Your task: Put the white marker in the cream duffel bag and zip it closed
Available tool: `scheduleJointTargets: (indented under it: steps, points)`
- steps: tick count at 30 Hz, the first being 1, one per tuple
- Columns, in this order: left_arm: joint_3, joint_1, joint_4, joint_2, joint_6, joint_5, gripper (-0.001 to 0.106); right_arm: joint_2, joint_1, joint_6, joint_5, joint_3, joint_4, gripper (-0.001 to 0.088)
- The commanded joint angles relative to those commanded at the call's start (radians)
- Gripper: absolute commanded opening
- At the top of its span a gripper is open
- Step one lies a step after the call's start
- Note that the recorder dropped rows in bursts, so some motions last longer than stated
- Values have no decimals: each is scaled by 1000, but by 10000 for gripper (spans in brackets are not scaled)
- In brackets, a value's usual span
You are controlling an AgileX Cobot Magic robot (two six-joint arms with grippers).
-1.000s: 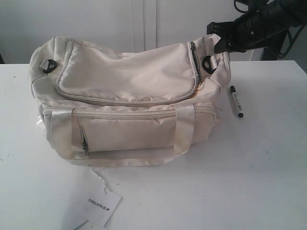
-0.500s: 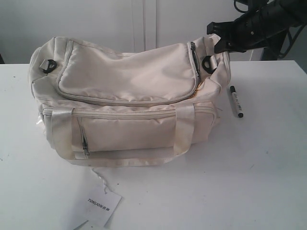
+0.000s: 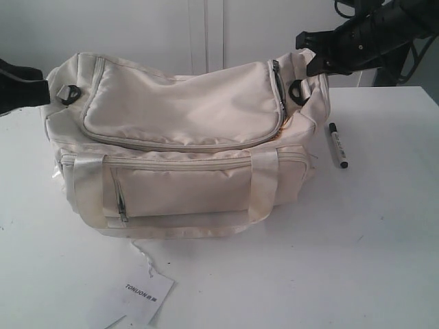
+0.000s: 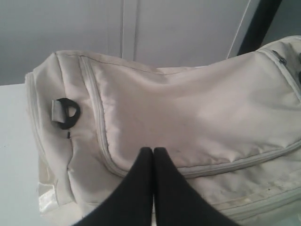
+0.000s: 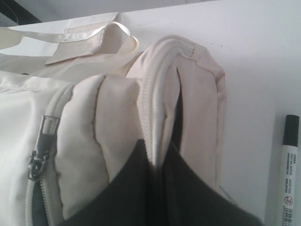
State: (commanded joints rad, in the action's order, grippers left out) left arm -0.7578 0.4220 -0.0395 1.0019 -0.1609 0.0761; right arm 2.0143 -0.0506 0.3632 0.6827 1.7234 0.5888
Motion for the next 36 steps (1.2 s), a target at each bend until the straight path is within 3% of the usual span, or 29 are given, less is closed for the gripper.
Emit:
scheduleJointTargets:
  steps: [9,21,30,36]
  points:
    - [-111,79,2,105,66,-110,0,0,0,0,0,0,0,0]
    - [-288,94,2,248,113,-235,0,0,0,0,0,0,0,0]
    - [-380,205,2,341,192,-269,0,0,0,0,0,0,0,0]
    - [-437,232,2,412,192,-271,0,0,0,0,0,0,0,0]
